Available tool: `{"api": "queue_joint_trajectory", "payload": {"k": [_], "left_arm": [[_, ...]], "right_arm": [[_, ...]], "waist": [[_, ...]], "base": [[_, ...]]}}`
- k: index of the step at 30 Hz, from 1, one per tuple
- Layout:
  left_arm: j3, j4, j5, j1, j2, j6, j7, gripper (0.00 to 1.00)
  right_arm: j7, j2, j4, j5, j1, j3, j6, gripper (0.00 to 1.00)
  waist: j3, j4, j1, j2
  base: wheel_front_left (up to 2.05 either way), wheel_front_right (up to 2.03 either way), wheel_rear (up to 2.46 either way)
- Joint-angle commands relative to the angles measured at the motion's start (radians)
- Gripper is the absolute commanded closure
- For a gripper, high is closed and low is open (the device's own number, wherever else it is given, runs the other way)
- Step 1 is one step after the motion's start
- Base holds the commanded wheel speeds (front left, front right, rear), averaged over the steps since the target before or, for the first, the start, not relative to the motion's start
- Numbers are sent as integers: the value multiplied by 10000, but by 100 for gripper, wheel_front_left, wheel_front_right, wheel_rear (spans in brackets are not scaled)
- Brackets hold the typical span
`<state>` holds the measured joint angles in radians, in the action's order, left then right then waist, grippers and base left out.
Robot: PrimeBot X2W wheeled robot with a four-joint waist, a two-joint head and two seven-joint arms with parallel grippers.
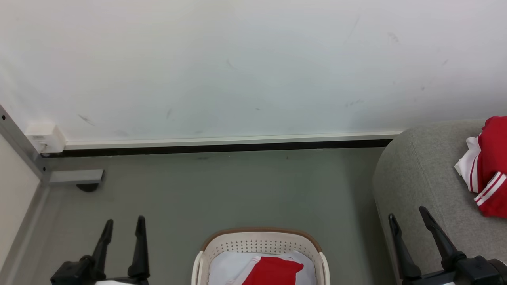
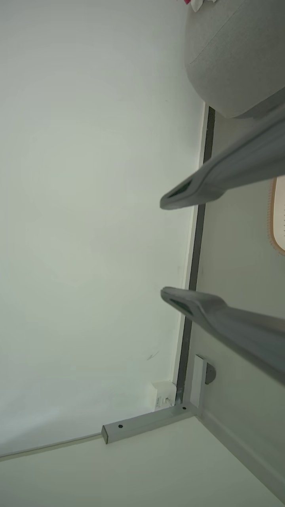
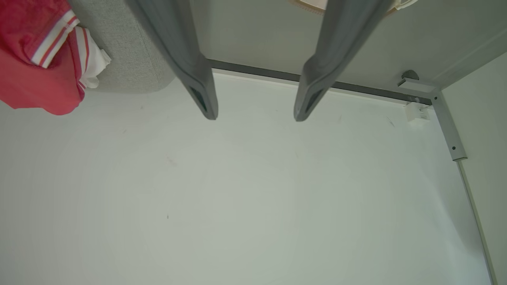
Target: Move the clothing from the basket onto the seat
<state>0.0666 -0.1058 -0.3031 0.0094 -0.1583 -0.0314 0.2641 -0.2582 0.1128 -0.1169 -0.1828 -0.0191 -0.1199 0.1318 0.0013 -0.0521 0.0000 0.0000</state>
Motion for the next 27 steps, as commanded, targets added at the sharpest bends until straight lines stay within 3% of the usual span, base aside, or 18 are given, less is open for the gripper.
{"api": "queue_joint_trajectory", "payload": {"k": [1, 10, 27], "left_arm": [[-110, -68, 214, -44, 102, 105, 2, 0], [-705, -301, 779, -147, 572, 739, 2, 0], [-856, -677, 1423, -505, 897, 1278, 2, 0]], "right_arm": [[-77, -7, -52, 35, -114, 9, -22, 0], [-71, 46, -142, -56, -157, -68, -22, 0], [-71, 150, -25, -289, -356, 186, -22, 0]], "waist": [[5, -1, 0, 0], [-2, -35, 0, 0], [438, -673, 0, 0]], "base": [[0, 0, 0], [0, 0, 0], [0, 0, 0]]}}
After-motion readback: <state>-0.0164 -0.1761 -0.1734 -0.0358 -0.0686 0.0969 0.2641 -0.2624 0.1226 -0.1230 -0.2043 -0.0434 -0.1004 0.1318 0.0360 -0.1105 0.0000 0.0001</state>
